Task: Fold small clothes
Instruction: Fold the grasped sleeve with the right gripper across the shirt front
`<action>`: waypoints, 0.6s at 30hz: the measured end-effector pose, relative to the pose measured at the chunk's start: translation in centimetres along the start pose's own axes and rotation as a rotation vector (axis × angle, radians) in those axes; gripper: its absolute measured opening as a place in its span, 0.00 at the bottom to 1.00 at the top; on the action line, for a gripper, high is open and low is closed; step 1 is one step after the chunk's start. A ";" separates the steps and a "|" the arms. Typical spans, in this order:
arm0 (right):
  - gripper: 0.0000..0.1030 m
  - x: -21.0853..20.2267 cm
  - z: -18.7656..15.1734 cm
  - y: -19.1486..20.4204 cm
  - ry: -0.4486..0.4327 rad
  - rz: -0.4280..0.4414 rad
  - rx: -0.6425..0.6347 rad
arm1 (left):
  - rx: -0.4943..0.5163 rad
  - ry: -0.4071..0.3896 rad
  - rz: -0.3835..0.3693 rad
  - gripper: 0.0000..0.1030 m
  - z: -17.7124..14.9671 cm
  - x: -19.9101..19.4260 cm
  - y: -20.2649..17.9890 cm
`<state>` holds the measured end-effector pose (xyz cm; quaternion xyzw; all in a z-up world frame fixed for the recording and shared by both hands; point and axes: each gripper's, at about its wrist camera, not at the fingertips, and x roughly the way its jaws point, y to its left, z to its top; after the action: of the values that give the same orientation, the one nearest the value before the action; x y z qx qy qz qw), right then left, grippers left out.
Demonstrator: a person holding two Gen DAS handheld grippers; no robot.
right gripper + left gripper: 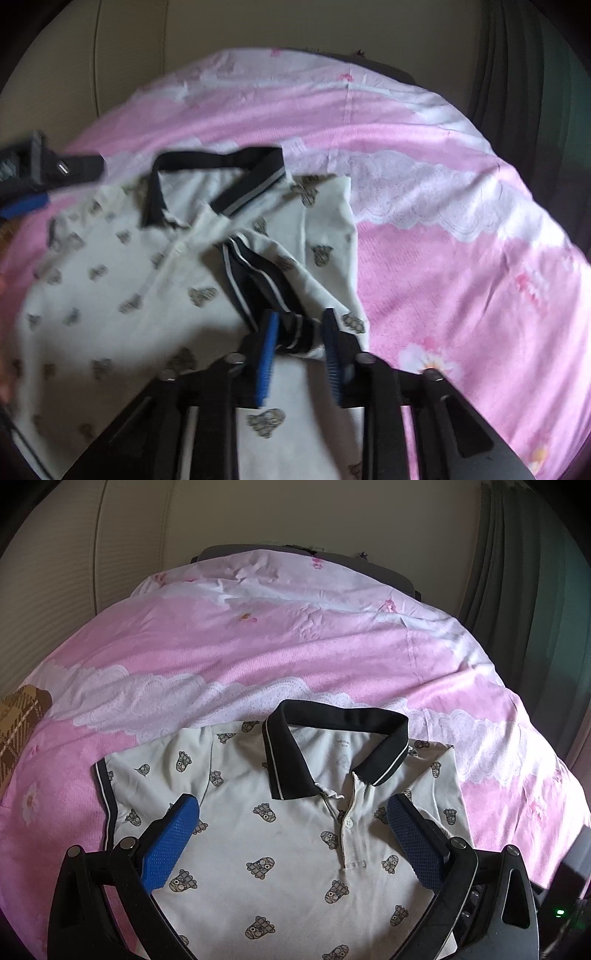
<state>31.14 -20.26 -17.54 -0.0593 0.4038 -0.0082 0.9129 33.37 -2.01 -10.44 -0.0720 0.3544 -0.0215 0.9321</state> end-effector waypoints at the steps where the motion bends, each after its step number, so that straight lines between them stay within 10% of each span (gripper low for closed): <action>1: 0.13 0.4 -0.1 -0.1 0.020 0.006 0.002 | -0.001 0.000 0.001 1.00 0.0 0.0 0.0; 18: 0.06 0.6 -2.0 0.0 0.078 0.208 0.088 | -0.014 0.008 -0.012 1.00 0.1 -0.3 0.6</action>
<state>30.08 -20.54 -19.35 0.0233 0.4421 0.0665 0.8942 33.24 -1.38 -10.30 -0.0804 0.3579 -0.0250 0.9300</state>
